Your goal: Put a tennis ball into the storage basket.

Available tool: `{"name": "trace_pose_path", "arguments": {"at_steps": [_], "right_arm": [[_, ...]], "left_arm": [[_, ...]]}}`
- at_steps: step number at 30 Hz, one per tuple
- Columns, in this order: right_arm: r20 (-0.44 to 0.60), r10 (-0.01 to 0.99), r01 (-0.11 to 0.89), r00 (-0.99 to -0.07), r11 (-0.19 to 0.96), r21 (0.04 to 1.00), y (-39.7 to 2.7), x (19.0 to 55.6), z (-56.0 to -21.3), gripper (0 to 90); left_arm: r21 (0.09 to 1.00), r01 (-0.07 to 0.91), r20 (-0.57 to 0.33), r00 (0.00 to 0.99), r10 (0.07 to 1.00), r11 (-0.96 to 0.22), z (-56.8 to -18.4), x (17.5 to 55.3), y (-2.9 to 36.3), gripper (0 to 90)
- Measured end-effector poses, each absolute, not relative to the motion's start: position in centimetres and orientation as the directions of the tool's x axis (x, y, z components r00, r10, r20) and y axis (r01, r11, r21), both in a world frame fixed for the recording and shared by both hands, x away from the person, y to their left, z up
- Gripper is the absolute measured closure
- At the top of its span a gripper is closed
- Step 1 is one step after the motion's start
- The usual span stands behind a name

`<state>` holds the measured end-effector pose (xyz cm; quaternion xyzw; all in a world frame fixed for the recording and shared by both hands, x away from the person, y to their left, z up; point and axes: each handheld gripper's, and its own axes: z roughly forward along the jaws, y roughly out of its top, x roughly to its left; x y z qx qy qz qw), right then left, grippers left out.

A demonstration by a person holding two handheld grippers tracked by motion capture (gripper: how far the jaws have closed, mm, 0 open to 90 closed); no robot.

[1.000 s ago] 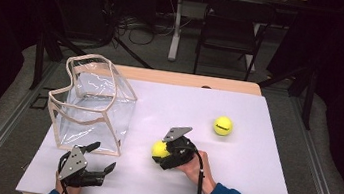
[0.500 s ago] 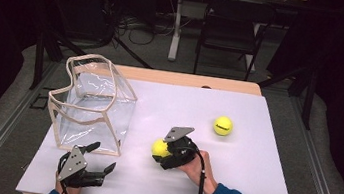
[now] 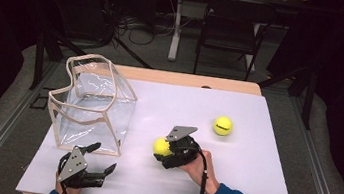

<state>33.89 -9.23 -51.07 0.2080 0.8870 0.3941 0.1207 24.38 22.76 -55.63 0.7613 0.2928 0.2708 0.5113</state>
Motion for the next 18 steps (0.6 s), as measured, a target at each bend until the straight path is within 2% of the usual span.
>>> {"name": "trace_pose_path", "arguments": {"at_steps": [18], "right_arm": [[-0.048, 0.479, 0.267, -0.877, 0.566, 0.78, -10.1, 33.9, -49.7, 26.1]], "left_arm": [[0.937, 0.164, 0.119, 0.681, 0.723, -0.308, -55.6, 24.4, 22.8, 15.9]]}}
